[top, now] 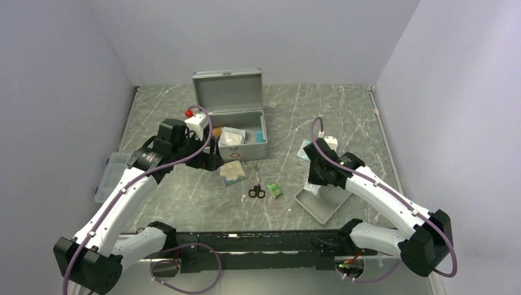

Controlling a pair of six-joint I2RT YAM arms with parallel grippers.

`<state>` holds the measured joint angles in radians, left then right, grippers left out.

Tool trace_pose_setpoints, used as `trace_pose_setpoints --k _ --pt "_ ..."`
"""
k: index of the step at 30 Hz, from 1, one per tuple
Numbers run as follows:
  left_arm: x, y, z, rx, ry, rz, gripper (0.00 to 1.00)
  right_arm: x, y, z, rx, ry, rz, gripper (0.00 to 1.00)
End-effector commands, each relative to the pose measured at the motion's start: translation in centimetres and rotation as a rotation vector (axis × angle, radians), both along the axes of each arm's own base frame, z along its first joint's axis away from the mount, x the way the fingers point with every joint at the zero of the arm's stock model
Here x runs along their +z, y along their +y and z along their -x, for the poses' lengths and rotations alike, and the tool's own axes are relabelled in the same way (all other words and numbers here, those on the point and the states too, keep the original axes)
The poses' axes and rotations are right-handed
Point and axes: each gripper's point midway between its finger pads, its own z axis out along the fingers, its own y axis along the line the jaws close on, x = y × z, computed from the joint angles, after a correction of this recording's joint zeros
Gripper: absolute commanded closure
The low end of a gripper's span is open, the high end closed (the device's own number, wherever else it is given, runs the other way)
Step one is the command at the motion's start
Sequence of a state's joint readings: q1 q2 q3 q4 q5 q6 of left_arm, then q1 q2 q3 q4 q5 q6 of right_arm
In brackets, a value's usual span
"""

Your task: Organize the medicine kit

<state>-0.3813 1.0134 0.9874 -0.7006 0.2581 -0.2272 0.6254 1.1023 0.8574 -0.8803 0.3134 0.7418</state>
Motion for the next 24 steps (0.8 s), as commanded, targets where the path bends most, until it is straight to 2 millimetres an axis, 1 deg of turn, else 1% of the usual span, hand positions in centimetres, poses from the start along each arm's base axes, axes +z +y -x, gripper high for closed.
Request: trace_pose_setpoints --k 1,3,6,9,11,13,15,19,24 --pt "1.0 -0.4 0.2 -0.017 -0.032 0.030 0.01 3.0 1.2 -1.8 0.191 -0.119 0.006 1.00" --pt "1.1 -0.4 0.2 -0.014 -0.036 0.029 0.01 4.2 2.0 -2.7 0.298 -0.181 0.014 1.00" --pt "1.1 -0.4 0.2 -0.015 -0.037 0.030 0.01 5.8 3.2 -3.5 0.446 -0.243 0.022 1.00" --pt "1.2 -0.4 0.3 -0.016 -0.040 0.031 0.01 6.8 4.3 -3.6 0.614 -0.271 0.045 1.00" --pt "1.2 -0.4 0.3 -0.017 -0.043 0.033 0.01 6.5 4.8 -3.2 0.735 -0.256 0.061 1.00" --pt "1.3 -0.3 0.3 -0.016 -0.047 0.033 0.01 5.8 4.4 -2.9 0.805 -0.213 0.111 1.00" --pt "1.4 -0.3 0.3 -0.015 -0.050 0.035 0.01 4.5 3.9 -2.0 0.894 -0.148 0.151 1.00" --pt "1.5 -0.4 0.4 -0.018 -0.051 0.037 0.01 3.7 2.8 -0.7 0.974 -0.034 0.202 1.00" --pt "1.5 -0.4 0.4 -0.018 -0.051 0.038 0.01 2.5 2.2 1.3 1.089 0.065 0.202 1.00"
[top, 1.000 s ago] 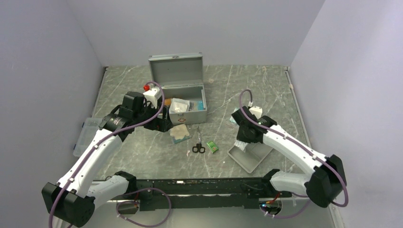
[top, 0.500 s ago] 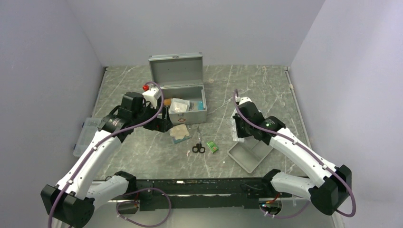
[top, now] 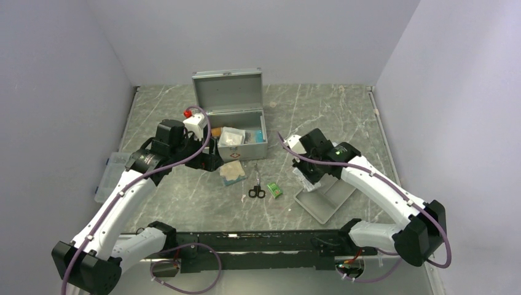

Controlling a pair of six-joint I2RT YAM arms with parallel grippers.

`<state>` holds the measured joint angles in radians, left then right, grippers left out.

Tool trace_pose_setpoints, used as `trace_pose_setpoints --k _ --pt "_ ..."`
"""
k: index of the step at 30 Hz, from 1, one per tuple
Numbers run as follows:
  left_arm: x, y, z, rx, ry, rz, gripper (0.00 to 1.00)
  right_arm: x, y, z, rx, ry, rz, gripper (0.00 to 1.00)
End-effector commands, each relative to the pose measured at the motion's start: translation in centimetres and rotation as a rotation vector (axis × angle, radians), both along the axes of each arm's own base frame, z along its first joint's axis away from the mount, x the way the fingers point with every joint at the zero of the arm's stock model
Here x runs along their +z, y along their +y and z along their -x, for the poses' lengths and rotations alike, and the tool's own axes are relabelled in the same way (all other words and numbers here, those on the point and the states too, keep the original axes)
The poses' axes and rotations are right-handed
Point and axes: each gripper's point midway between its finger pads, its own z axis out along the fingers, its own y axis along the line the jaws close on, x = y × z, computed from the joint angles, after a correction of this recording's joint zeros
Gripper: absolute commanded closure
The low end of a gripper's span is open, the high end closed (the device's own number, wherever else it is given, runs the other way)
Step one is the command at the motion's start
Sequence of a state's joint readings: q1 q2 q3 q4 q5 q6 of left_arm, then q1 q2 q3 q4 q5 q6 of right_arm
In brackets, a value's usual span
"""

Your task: Organize the medicine kit

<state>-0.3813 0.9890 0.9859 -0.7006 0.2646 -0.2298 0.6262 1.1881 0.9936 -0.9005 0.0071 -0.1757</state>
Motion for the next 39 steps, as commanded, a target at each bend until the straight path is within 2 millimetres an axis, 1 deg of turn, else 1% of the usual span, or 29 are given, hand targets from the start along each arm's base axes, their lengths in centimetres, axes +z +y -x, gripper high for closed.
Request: trace_pose_setpoints --k 1,8,12,17,22,26,32,39 --pt "0.8 -0.3 0.1 -0.015 -0.032 0.022 0.01 0.1 -0.6 1.9 0.148 0.072 0.047 1.00" --pt "0.8 -0.3 0.1 -0.012 -0.031 0.020 0.01 -1.6 -1.8 4.5 0.174 0.141 0.083 1.00" --pt "0.8 -0.3 0.1 -0.011 -0.030 0.019 0.01 -3.0 -3.2 5.9 0.157 0.145 0.100 1.00" --pt "0.7 -0.3 0.1 -0.012 -0.025 0.018 0.01 -3.5 -3.8 6.0 0.124 0.115 0.103 1.00" --pt "0.6 -0.3 0.0 -0.011 -0.024 0.015 0.01 -4.6 -4.3 5.7 0.111 0.141 0.174 1.00" --pt "0.6 -0.2 0.0 -0.007 -0.026 0.012 0.00 -5.1 -4.5 5.7 0.117 0.147 0.204 1.00" --pt "0.6 -0.3 0.0 -0.013 -0.022 0.017 0.01 -6.1 -4.7 5.8 0.108 0.196 0.248 1.00" --pt "0.6 -0.4 0.1 -0.014 -0.022 0.019 0.01 -7.0 -4.3 6.2 0.123 0.256 0.277 1.00"
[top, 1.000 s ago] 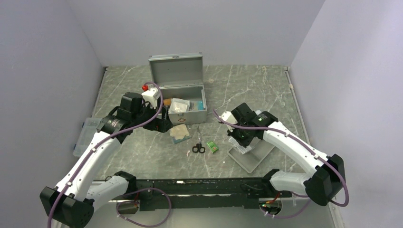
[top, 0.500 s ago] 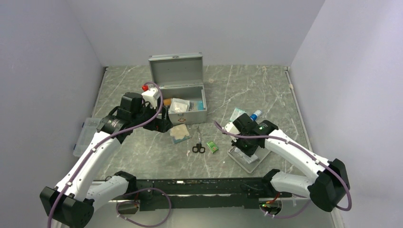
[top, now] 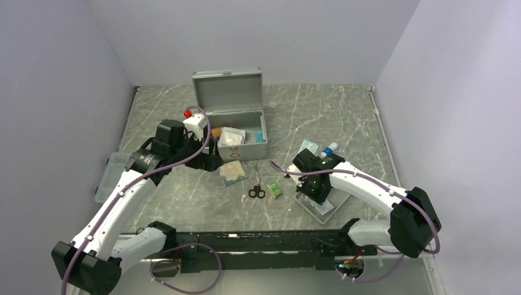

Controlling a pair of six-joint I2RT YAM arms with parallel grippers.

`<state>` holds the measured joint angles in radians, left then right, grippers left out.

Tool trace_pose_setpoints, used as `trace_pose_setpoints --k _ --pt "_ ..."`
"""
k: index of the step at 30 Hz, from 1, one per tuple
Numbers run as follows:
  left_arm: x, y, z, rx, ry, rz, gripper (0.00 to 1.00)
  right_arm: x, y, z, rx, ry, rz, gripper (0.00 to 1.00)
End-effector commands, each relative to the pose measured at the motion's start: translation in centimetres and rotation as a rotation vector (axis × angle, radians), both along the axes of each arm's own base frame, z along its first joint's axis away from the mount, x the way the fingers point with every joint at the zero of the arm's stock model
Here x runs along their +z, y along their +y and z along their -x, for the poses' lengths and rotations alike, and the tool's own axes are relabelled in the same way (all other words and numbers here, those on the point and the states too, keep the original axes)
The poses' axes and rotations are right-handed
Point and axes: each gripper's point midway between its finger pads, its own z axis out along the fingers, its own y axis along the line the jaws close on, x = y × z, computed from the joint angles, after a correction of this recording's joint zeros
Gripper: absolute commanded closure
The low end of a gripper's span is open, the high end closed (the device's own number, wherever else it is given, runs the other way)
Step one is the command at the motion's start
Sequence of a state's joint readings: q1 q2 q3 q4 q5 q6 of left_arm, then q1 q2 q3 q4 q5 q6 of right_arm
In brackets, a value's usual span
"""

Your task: Organize the medicine kit

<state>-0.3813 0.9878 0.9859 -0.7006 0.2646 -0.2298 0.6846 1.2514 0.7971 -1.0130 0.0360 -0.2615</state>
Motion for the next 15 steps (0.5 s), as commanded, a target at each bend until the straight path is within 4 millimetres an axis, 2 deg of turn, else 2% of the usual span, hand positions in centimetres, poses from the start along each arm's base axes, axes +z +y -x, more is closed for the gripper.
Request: trace_pose_setpoints --k 1,12,15 --pt "0.6 -0.4 0.1 -0.014 -0.021 0.019 0.00 0.0 0.4 -0.5 -0.009 -0.006 0.010 1.00" --pt "0.8 -0.4 0.2 -0.019 -0.026 0.025 0.01 1.1 1.9 -1.0 0.038 0.021 -0.021 1.00" --pt "0.8 -0.4 0.2 -0.018 -0.027 0.026 0.01 1.0 2.3 -0.6 0.045 0.043 -0.044 1.00"
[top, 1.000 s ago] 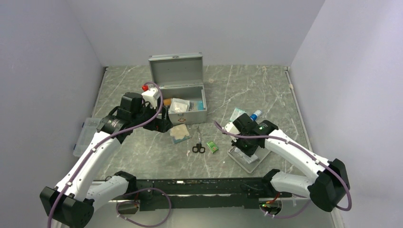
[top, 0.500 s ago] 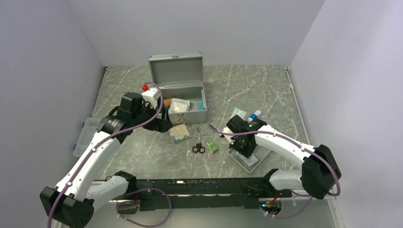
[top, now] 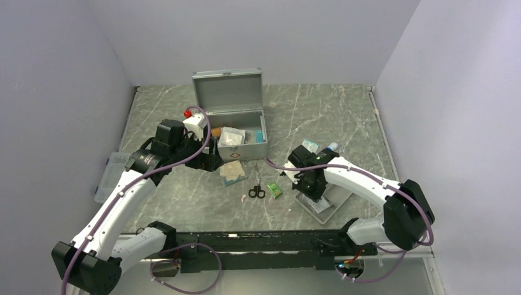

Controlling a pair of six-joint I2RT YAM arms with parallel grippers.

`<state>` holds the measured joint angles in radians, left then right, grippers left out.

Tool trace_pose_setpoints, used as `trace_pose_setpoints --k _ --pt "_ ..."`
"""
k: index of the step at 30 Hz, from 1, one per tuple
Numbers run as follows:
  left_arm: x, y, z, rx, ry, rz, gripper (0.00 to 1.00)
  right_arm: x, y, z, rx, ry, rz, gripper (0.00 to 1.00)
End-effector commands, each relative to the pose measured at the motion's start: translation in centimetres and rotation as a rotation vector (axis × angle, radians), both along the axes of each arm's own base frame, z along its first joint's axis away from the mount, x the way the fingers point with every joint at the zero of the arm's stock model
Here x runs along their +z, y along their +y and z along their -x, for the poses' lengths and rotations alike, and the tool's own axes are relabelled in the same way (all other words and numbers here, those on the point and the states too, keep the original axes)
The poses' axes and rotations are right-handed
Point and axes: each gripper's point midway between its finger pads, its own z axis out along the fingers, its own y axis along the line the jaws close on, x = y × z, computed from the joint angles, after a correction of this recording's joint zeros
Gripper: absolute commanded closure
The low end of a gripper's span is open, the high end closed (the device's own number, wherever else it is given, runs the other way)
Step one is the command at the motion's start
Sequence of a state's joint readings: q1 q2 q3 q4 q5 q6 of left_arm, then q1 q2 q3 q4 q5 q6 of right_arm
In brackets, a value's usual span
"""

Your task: Organize the medicine kit

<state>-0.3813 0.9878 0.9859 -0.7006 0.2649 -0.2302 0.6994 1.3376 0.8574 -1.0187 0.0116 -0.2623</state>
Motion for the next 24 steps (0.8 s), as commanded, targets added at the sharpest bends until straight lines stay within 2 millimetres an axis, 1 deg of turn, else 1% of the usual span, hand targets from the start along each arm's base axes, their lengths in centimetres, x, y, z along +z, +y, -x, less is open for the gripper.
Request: trace_pose_setpoints --k 1,4,10,12,15,17,21,24 --pt "0.8 -0.4 0.2 -0.019 -0.027 0.026 0.01 0.7 0.9 0.1 0.030 0.012 -0.037 1.00" --pt "0.9 -0.4 0.2 -0.018 -0.029 0.027 0.00 0.1 1.0 0.4 0.040 0.037 -0.013 1.00" --pt "1.0 -0.4 0.3 -0.019 -0.032 0.027 0.01 -0.4 1.2 0.7 0.055 0.068 0.006 1.00" --pt "1.0 -0.4 0.2 -0.018 -0.031 0.027 0.00 -0.4 1.1 0.5 0.049 0.052 0.019 0.91" --pt "1.0 -0.4 0.2 -0.017 -0.033 0.026 0.01 0.0 0.9 -0.1 0.041 0.007 0.024 0.74" --pt "1.0 -0.4 0.2 -0.017 -0.034 0.027 0.01 0.3 0.7 -0.4 0.038 -0.022 0.022 0.66" --pt "0.9 -0.4 0.2 -0.018 -0.031 0.025 0.01 1.4 0.5 -1.3 0.028 -0.089 0.018 0.62" --pt "0.8 -0.3 0.2 -0.016 -0.028 0.021 0.01 2.7 0.7 -2.3 0.019 -0.158 -0.003 0.60"
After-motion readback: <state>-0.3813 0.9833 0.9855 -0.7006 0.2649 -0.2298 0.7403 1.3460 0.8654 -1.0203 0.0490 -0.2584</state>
